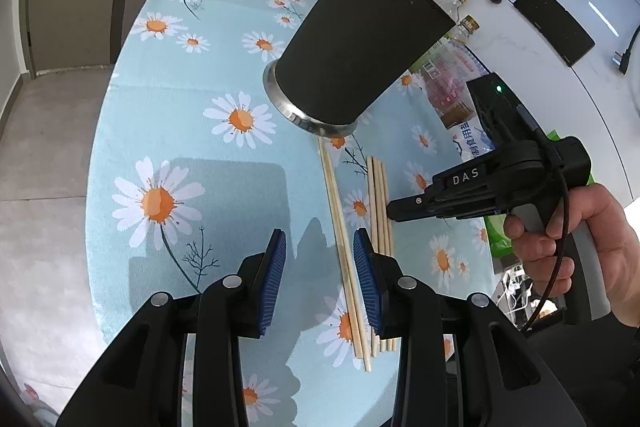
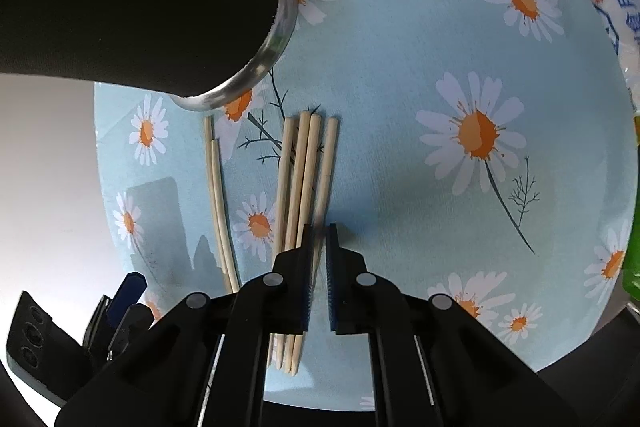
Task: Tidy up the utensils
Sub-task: 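Close the right tool on one wooden chopstick from the pile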
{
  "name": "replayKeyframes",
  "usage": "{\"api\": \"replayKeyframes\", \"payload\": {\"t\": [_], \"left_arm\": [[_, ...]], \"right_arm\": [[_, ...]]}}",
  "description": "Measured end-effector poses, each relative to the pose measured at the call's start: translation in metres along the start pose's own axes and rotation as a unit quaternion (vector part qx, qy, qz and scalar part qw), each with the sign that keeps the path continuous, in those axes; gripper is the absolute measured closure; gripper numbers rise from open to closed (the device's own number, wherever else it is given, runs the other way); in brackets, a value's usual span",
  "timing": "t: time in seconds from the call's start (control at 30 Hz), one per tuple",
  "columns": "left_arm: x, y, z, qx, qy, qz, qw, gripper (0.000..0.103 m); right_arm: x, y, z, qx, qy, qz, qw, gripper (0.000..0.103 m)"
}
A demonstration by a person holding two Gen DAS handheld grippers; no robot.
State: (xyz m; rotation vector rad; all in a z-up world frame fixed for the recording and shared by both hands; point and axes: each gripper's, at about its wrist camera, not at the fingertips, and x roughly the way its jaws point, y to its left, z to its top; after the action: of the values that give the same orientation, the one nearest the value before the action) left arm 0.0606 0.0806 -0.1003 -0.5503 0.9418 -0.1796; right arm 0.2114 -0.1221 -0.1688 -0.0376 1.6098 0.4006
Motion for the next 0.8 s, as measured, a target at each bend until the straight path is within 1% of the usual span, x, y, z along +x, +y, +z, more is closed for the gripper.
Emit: {"api": "replayKeyframes", "payload": {"t": [0.13,0.3,0.43,0.5,0.57,0.6,0.67,0.77,0.8], "left_arm": [[0.001,0.003,0.003,-0.006,-0.007,-0.007,0.9999,0.069],[0.001,0.007,0.006,-0.018,-0.010,-0.013,0.9997,0.069],[0.000,0.005,0.006,-0.016,-0.016,-0.011,0.9997,0.069],[0.004,0.005,0.008,-0.019,-0.012,-0.009,0.9997,0.069],[0.008,0.003,0.008,-0.019,-0.005,0.001,0.9998,0.069],[0.008,0.002,0.009,-0.020,-0.003,0.009,0.9998,0.069],[0.010,0.001,0.010,-0.021,0.003,0.015,0.9997,0.069],[0.014,-0.005,0.012,-0.008,0.014,0.033,0.9993,0.069],[0.016,-0.008,0.012,-0.003,0.020,0.032,0.9993,0.069]], "right_arm": [[0.005,0.013,0.002,-0.006,0.005,-0.031,0.999,0.095],[0.009,0.035,-0.004,-0.028,-0.015,-0.087,0.996,0.096],[0.011,0.041,-0.012,-0.036,-0.033,-0.086,0.995,0.097],[0.012,0.040,-0.013,-0.033,-0.032,-0.073,0.996,0.097],[0.005,0.023,-0.014,-0.032,-0.025,-0.056,0.998,0.097],[0.005,0.019,-0.012,-0.034,-0.019,-0.039,0.998,0.097],[0.000,0.008,-0.011,-0.032,-0.020,-0.023,0.999,0.097],[-0.009,-0.006,-0.015,-0.027,-0.020,0.021,0.999,0.098],[-0.012,-0.010,-0.016,-0.029,-0.017,0.052,0.998,0.098]]}}
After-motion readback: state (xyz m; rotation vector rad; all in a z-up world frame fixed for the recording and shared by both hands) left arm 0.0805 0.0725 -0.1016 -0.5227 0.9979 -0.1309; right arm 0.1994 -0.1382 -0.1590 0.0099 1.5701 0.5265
